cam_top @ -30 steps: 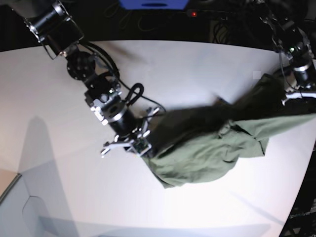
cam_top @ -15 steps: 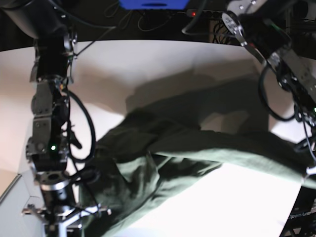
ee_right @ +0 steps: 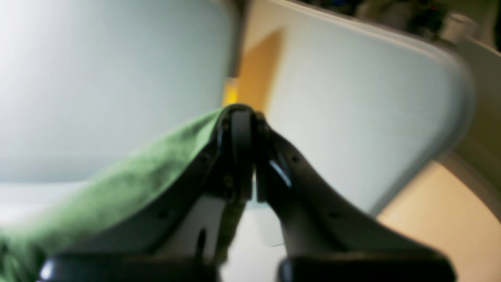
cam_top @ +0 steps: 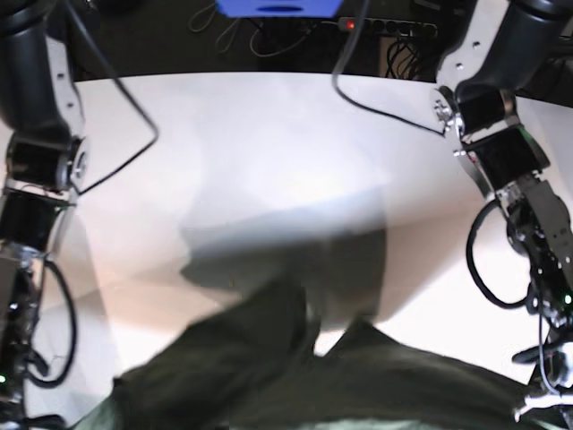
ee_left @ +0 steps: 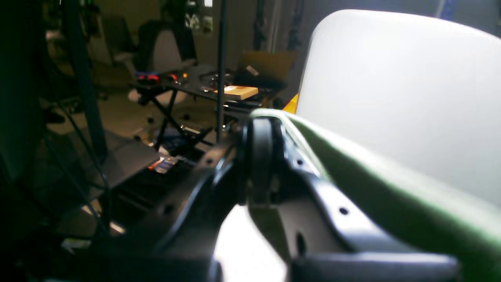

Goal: Layout the t-shirt on the table in an organized manner, then fold the t-shirt properly
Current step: 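Lift the shirt high with both grippers and stretch it apart, then lower the shirt onto the table, dragging it flat with both grippers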

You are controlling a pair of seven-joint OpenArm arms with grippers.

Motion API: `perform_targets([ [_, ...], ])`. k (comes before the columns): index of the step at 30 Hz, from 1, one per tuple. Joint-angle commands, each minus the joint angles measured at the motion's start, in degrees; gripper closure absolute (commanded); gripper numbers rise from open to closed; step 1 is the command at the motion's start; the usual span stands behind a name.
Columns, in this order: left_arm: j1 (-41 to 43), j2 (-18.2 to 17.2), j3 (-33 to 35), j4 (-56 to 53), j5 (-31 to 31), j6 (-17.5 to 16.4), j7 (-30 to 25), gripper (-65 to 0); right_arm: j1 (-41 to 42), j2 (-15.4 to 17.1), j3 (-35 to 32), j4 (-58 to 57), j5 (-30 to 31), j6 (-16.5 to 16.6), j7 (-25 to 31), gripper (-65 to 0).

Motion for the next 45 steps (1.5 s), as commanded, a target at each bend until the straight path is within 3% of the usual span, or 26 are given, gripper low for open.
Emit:
perform_targets([
  [1,0.43,-0.88,0.0,1.79,-0.05,0.3,-1.4,-0.3,1.09,1.1,0.91,0.74,-0.3,-0.45,1.85,0.0],
  [8,16.96,0.09,0.0,4.16,-0.23,0.12,-2.01,-0.3,-13.06,1.81,6.36,2.06,-0.03,-0.45,2.37,0.0],
  [16,34.89,2.99,-2.11,2.23,-1.37,-0.05,-2.1,-0.3,-31.0,-2.41,10.5,6.8,-0.03,-0.45,2.55,0.0],
  [26,42.19,3.26,-8.35,1.26,-7.0,-0.05,-1.48,-0.4,-43.66,-6.11,10.5,6.54,-0.03,-0.36,2.55,0.0],
  [29,42.45,3.26,-9.67,1.26,-8.32,-0.14,-1.4,-0.4,-44.8,-6.19,10.5,6.45,-0.03,-0.36,2.55,-6.6],
  [33,42.71,3.26,-9.76,1.26,-10.43,-0.14,-1.4,-0.5,-45.68,-6.19,10.5,7.07,-0.03,-0.36,1.93,-24.4],
  [36,43.42,3.34,-9.58,1.26,-10.43,-0.14,-1.4,-0.6,-47.96,-6.28,13.31,10.67,-0.03,-0.36,2.55,-33.5],
  [39,44.12,3.96,-9.41,1.26,-10.43,-0.14,-1.4,-4.4,-50.6,-7.6,14.1,16.39,0.05,0.43,2.55,-36.9],
  [43,44.21,5.81,-9.67,1.43,-10.43,-0.14,-1.4,-18.9,-55.26,-11.38,13.31,23.42,0.05,7.03,2.11,-37.2],
  [45,44.21,6.77,-9.76,1.43,-10.43,-0.14,-1.4,-23.1,-56.75,-12.87,11.2,24.03,-0.12,9.05,2.02,-37.2],
])
